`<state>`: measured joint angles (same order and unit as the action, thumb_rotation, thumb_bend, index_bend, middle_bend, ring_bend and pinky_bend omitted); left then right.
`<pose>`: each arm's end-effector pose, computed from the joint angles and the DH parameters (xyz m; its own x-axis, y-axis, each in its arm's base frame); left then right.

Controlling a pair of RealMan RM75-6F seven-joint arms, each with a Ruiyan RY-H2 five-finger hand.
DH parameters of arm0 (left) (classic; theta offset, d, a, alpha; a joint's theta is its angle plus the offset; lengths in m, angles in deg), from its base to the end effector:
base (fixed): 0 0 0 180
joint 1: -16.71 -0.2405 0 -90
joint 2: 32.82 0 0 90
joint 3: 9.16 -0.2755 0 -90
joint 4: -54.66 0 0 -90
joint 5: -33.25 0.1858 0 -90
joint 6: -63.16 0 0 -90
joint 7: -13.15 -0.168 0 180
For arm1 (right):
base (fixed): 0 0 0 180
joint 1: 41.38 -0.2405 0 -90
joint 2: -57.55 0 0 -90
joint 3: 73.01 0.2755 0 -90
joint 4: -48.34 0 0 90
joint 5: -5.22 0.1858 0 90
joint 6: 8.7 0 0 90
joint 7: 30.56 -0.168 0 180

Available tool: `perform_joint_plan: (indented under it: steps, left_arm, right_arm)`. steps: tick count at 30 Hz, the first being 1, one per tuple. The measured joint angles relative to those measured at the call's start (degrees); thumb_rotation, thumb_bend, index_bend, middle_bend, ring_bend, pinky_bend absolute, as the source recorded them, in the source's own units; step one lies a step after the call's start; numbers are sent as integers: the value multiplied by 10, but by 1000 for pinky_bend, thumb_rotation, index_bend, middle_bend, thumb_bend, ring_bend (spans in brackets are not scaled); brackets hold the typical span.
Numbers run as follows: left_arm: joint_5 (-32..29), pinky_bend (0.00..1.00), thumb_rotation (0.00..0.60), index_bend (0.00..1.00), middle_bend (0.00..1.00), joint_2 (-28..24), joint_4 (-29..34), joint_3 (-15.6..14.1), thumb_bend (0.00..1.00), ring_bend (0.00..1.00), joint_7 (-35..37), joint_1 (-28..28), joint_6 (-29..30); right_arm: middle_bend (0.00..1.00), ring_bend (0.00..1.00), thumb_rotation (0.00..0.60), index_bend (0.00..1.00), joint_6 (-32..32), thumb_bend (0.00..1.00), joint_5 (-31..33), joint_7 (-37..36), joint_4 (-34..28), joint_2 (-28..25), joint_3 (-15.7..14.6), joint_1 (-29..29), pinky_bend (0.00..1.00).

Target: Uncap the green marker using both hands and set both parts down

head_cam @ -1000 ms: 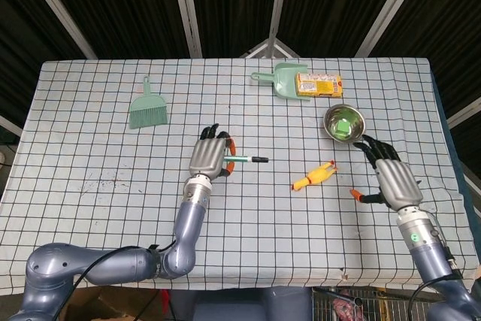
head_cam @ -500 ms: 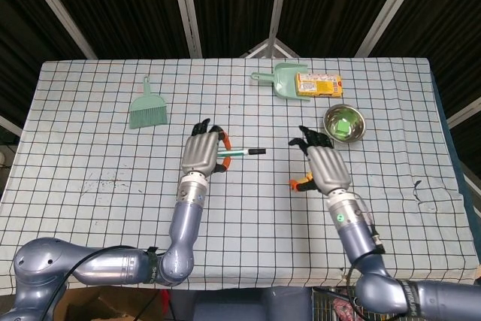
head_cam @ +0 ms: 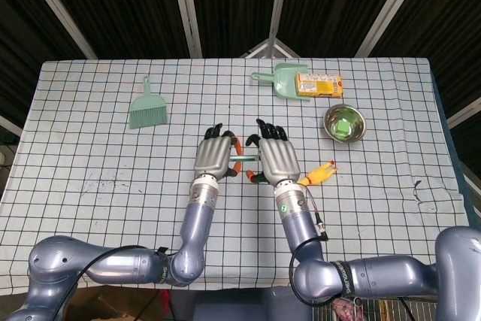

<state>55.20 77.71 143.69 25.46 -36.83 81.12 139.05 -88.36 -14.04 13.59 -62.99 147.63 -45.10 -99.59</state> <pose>0.0087 0.3928 -0.0508 0.1700 0.2929 0.9409 0.9853 -0.0679 -0.1569 -0.0366 -0.3797 0.0376 0.1657 -0.2878 0.9433 -0.9859 -0.0712 0.1515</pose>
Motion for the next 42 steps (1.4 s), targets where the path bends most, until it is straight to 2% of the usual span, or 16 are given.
perform_joint_plan:
  steps: [11,42]
  left_arm:
    - [-2,0,600,666,234,7,-4,-4,587,0,5,12,4]
    - [-13,0,600,670,232,-4,-5,-15,587,0,25,13,-6]
  right_arm:
    - [0,25,600,486,15,331,10,1,23,-3,-14,0,0]
    - [0,30,600,510,51,359,29,-14,49,-35,-45,20,0]
